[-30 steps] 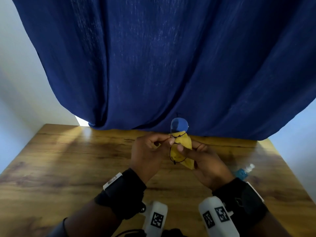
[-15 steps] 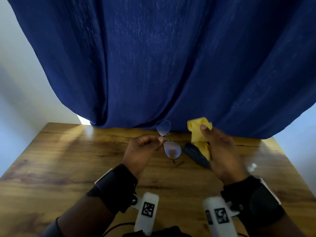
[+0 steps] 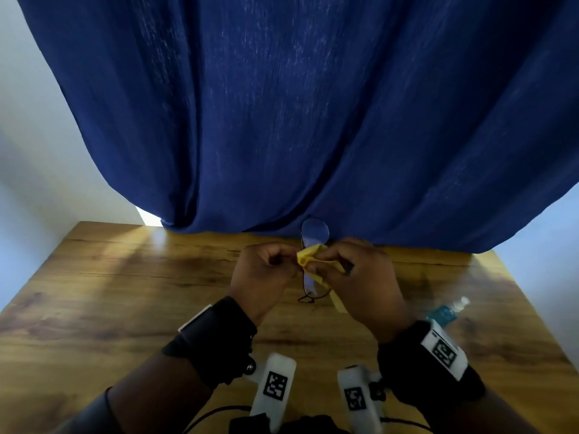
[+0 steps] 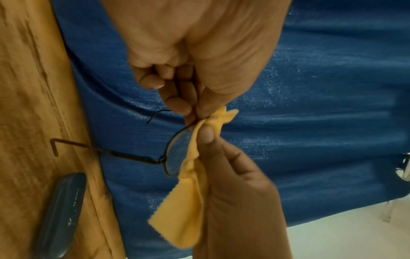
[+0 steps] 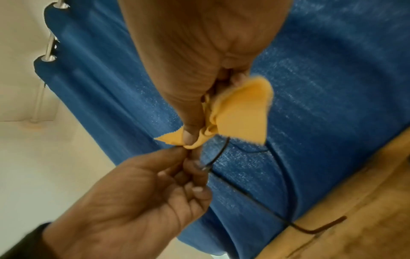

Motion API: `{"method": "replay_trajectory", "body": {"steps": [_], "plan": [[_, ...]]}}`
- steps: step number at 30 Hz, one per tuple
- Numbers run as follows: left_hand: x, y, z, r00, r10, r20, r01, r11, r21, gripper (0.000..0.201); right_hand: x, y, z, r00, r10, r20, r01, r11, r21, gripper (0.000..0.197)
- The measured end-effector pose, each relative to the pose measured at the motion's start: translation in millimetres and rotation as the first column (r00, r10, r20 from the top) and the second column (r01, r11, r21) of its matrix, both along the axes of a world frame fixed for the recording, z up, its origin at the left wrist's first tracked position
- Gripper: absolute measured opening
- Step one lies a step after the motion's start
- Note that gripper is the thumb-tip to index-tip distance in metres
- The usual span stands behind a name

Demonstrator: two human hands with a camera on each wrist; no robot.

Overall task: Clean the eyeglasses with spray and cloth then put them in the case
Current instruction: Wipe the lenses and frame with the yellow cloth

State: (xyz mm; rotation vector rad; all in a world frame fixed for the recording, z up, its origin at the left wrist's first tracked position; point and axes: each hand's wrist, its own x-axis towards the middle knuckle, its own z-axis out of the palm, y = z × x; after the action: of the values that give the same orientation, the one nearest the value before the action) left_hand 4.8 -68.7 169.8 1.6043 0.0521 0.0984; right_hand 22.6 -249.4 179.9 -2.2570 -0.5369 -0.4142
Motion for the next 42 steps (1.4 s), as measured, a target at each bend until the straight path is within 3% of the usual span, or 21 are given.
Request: {"method": "replay_trajectory", "body": {"steps": [4, 7, 9, 15, 17, 20, 24, 30, 36, 39, 42], "plan": [[4.0, 4.7, 3.8, 1.000, 0.018, -0.009, -0.019, 0.998, -0.068, 0.009, -8.1, -2.7, 2.9, 0.997, 0.020, -0.075, -0.025, 0.997, -0.071, 0.013], [2.7, 3.0, 1.4, 0.999, 0.032, 0.018, -0.032, 0.999, -0.026, 0.009, -6.5, -13.3, 3.9, 0.968, -0.097, -0.233, 0.116, 0.991, 0.069, 0.013], [-1.5, -4.7, -0.6, 1.000, 0.012, 0.016, -0.012, 1.000, -0.028, 0.013, -7.7, -6.0, 3.7, 0.958, -0.085, -0.275, 0.126, 0.983, 0.134, 0.017], [-4.1, -7.4, -4.4, 1.000, 0.026, 0.015, -0.026, 1.000, -0.015, 0.018, -18.5, -8.8, 8.6, 0.953, 0.040, -0.302, -0.012, 0.995, 0.096, 0.020], [-5.3, -6.5, -4.3, 0.999, 0.051, -0.009, -0.051, 0.998, -0.036, 0.012, -20.2, -13.5, 12.0, 0.956, 0.103, -0.276, -0.081, 0.993, 0.089, 0.035], [-8.0, -9.2, -2.0, 0.997, 0.069, -0.018, -0.071, 0.994, -0.082, 0.009, -18.9, -14.2, 10.2, 0.972, 0.111, -0.206, -0.104, 0.994, 0.043, 0.023], [-7.8, -10.3, -1.9, 0.996, 0.092, -0.012, -0.093, 0.993, -0.079, 0.011, -14.1, -10.1, 2.9, 0.978, 0.050, -0.203, -0.053, 0.999, -0.010, 0.019], [-11.4, -10.5, 0.2, 0.998, 0.061, 0.002, -0.061, 0.994, -0.088, 0.011, -5.6, -6.0, -0.3, 0.968, -0.072, -0.242, 0.078, 0.997, 0.019, 0.030], [-12.0, -13.3, 0.9, 0.997, -0.007, 0.083, 0.012, 0.998, -0.059, 0.011, -1.2, -6.8, -5.4, 0.886, 0.094, -0.454, 0.015, 0.973, 0.232, 0.029], [-7.8, -12.9, -1.0, 0.998, -0.045, 0.040, 0.047, 0.998, -0.052, 0.012, -1.4, -9.2, -5.1, 0.819, 0.203, -0.536, 0.007, 0.931, 0.365, 0.006], [2.8, -8.7, -3.0, 0.997, -0.049, -0.064, 0.045, 0.997, -0.062, 0.013, -4.0, -10.3, -8.7, 0.755, 0.320, -0.573, 0.042, 0.848, 0.529, 0.011]]}}
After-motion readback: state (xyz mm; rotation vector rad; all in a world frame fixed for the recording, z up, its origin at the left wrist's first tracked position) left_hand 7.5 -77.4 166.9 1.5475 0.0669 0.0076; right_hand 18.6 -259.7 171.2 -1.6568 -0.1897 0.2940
